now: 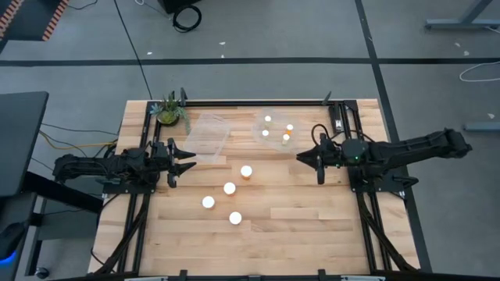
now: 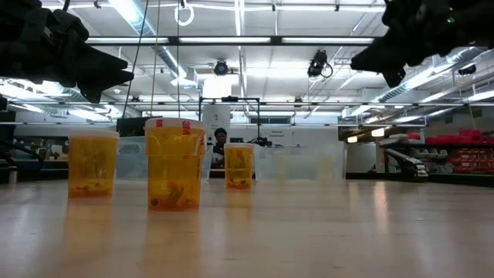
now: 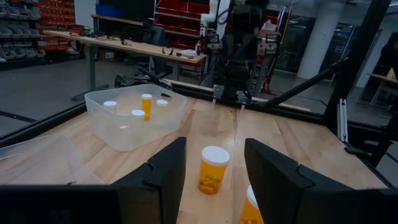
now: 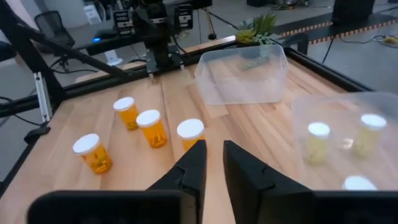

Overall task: Pick and place medicine bottles into bin by pill shape (circle, oval)
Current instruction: Put the large orange pill bottle into the left transparent bin

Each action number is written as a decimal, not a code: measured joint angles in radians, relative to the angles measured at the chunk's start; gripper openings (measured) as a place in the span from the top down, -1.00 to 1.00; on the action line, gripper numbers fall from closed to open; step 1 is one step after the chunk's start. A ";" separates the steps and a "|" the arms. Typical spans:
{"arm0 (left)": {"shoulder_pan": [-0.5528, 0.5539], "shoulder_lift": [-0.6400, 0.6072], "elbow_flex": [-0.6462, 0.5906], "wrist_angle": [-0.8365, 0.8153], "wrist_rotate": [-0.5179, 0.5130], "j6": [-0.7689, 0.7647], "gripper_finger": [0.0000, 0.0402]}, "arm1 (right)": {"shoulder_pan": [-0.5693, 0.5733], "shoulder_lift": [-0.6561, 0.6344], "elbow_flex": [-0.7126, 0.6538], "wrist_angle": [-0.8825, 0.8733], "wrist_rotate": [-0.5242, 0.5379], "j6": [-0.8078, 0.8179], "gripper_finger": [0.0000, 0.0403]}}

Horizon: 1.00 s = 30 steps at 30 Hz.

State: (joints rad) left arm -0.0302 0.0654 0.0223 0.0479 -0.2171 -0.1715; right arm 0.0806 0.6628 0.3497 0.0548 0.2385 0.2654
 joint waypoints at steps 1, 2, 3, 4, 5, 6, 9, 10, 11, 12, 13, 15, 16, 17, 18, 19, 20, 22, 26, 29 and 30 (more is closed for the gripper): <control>0.000 0.000 0.000 0.000 0.000 0.000 0.14 | 0.008 -0.018 -0.023 0.014 0.003 0.010 0.74; 0.000 0.000 0.000 0.000 0.000 0.000 0.14 | 0.015 -0.033 -0.046 0.032 0.004 0.023 0.78; 0.000 0.000 0.000 0.000 0.000 0.000 0.14 | 0.022 -0.048 -0.067 0.050 0.003 0.033 0.81; 0.000 0.000 0.000 0.000 0.000 0.000 0.14 | 0.029 -0.061 -0.089 0.067 0.001 0.044 0.84; 0.000 0.000 0.000 0.000 0.000 0.000 0.14 | 0.035 -0.071 -0.107 0.085 0.000 0.053 0.87; 0.000 0.000 0.000 0.000 0.000 0.000 0.14 | 0.041 -0.081 -0.125 0.103 0.000 0.059 0.90; 0.000 0.000 0.000 0.000 0.000 0.000 0.14 | 0.054 -0.098 -0.177 0.171 -0.001 0.069 0.96; 0.000 0.000 0.000 0.000 0.000 0.000 0.14 | 0.058 -0.098 -0.193 0.199 -0.001 0.074 0.96; 0.000 0.000 0.000 0.000 0.000 0.000 0.14 | 0.062 -0.098 -0.210 0.228 -0.001 0.079 0.96; 0.000 0.000 0.000 0.000 0.000 0.000 0.14 | 0.067 -0.098 -0.228 0.251 -0.001 0.087 0.96; 0.000 0.000 0.000 0.000 0.000 0.000 0.14 | 0.071 -0.098 -0.244 0.267 -0.002 0.096 0.96; 0.000 0.000 0.000 0.000 0.000 0.000 0.14 | 0.082 -0.098 -0.273 0.297 -0.003 0.113 0.97; 0.000 0.000 0.000 0.000 0.000 0.000 0.14 | 0.088 -0.097 -0.286 0.316 -0.004 0.119 0.97; 0.000 0.000 0.000 0.000 0.000 0.000 0.14 | 0.093 -0.097 -0.298 0.334 -0.004 0.122 0.97; 0.000 0.000 0.000 0.000 0.000 0.001 0.14 | 0.099 -0.098 -0.305 0.341 -0.004 0.126 0.97; 0.000 0.000 0.000 0.000 0.000 0.000 0.14 | 0.106 -0.097 -0.308 0.340 -0.004 0.128 0.97; 0.000 0.000 0.000 0.000 0.000 0.000 0.14 | 0.115 -0.098 -0.308 0.336 -0.005 0.128 0.97; 0.000 0.000 0.000 0.000 0.000 0.000 0.14 | 0.136 -0.106 -0.309 0.334 -0.008 0.122 0.97; 0.000 0.000 0.000 0.000 0.000 0.001 0.14 | 0.167 -0.140 -0.309 0.332 0.012 0.089 0.98; 0.000 0.000 0.000 0.000 0.000 0.000 0.14 | 0.174 -0.159 -0.309 0.326 0.024 0.056 0.98; 0.000 0.000 0.000 0.000 0.000 0.001 0.14 | 0.173 -0.161 -0.309 0.325 0.026 0.040 0.97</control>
State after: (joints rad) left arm -0.0299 0.0654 0.0223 0.0479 -0.2171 -0.1708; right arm 0.2540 0.5017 0.0410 0.3802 0.2641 0.3049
